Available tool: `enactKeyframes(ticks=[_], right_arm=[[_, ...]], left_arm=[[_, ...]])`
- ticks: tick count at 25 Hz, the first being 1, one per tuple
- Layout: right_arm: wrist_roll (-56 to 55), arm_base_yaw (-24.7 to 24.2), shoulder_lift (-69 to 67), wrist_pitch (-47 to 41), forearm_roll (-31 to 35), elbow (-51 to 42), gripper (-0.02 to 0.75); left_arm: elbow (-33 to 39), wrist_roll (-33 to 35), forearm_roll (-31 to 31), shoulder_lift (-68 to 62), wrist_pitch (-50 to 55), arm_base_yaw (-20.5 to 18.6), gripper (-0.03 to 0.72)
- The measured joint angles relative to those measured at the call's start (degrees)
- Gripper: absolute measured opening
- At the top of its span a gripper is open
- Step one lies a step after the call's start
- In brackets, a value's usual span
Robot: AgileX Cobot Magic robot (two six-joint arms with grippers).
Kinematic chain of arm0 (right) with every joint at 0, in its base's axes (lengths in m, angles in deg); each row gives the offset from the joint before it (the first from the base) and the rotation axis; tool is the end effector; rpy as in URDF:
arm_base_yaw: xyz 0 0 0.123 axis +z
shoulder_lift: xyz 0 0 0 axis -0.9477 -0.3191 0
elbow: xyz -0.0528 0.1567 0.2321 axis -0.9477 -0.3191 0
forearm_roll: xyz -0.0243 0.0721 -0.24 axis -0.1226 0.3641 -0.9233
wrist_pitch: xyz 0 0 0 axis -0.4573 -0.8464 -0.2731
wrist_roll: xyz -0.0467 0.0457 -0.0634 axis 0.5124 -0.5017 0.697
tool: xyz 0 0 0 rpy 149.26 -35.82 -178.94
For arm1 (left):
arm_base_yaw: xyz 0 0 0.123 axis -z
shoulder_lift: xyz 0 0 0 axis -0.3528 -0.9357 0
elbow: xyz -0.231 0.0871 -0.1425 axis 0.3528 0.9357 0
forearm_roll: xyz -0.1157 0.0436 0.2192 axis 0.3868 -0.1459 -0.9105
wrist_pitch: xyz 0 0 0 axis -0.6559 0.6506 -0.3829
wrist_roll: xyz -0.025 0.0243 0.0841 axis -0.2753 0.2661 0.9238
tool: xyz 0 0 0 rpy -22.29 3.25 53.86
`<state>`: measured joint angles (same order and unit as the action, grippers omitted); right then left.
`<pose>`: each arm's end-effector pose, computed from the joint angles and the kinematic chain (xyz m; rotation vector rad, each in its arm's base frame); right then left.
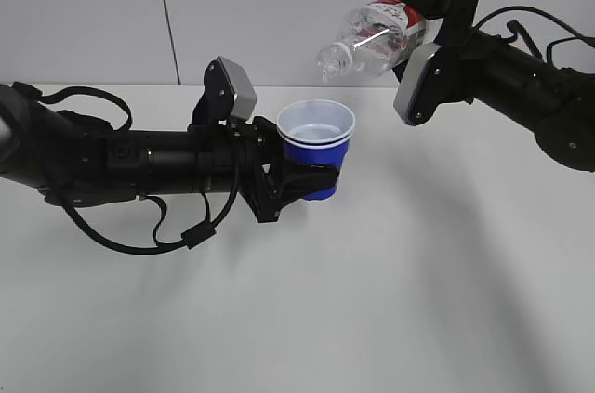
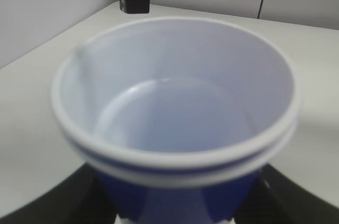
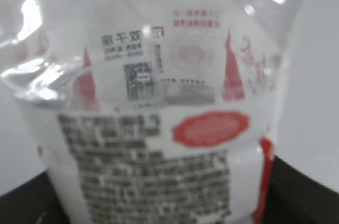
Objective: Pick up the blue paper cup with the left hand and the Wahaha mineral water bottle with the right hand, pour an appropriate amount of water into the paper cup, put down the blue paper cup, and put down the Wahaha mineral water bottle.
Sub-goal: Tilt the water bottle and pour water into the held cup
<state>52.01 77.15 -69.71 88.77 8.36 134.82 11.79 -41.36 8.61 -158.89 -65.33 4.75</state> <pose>0.4156 0.0902 0.1997 -1.3324 0.6644 -0.7277 0.3308 -0.2288 0.1275 1.0870 1.5637 -0.9181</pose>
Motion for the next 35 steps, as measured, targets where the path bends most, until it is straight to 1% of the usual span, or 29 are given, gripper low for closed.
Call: enactKeyframes(ticks=[10,18,35], right_arm=[[1.73,0.0,0.0,0.0,-0.1,0.0,0.486],[2.42,0.0,0.0,0.09,-0.18,0.0,0.486],[2.91,0.0,0.0,0.09,-0.42,0.0,0.486]], left_arm=[[0.0,0.0,-0.97,0.0,0.0,0.0,0.438],[0.0,0.0,-3.55,0.0,0.0,0.0,0.438],[0.0,0.0,-3.96,0.0,0.0,0.0,0.438]])
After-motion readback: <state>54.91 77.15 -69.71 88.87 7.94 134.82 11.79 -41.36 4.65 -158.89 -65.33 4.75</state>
